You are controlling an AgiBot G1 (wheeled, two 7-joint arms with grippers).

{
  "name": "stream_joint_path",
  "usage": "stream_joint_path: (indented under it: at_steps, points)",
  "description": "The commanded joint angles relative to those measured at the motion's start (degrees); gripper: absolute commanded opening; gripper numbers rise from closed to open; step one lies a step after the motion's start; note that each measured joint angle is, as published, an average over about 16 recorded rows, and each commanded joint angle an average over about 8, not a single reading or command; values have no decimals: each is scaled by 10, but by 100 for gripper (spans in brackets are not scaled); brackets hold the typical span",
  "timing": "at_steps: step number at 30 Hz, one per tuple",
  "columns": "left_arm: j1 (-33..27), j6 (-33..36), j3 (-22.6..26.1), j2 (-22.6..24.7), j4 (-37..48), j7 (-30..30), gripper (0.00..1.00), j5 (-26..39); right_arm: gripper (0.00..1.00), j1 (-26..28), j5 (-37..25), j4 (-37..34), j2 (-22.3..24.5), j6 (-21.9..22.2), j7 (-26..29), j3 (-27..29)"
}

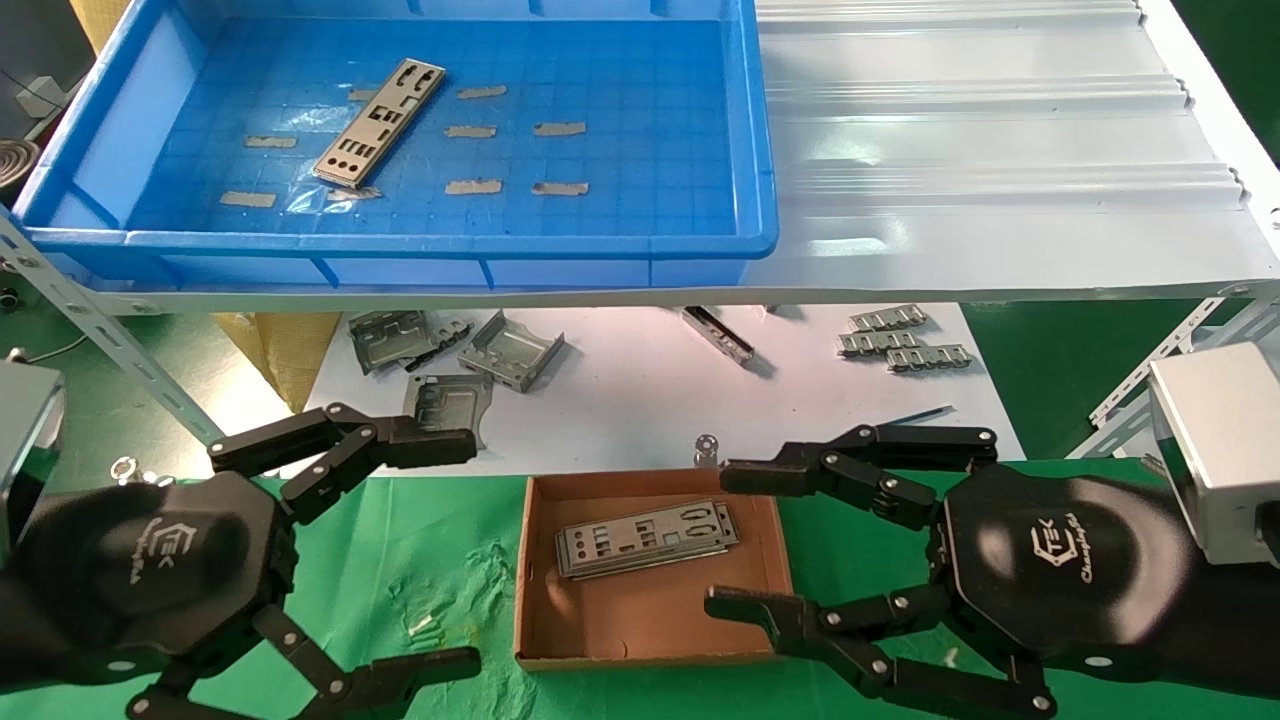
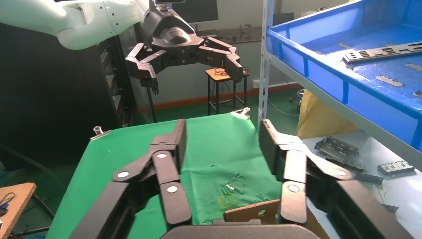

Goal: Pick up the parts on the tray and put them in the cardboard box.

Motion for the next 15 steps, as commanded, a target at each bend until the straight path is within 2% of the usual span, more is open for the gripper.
stream_joint_path:
  at_steps: [1,15]
  points:
    - [0,0,0,0,0,0,100,0,0,0,0,0,0,0,0,0]
    - [0,0,0,0,0,0,100,0,0,0,0,0,0,0,0,0]
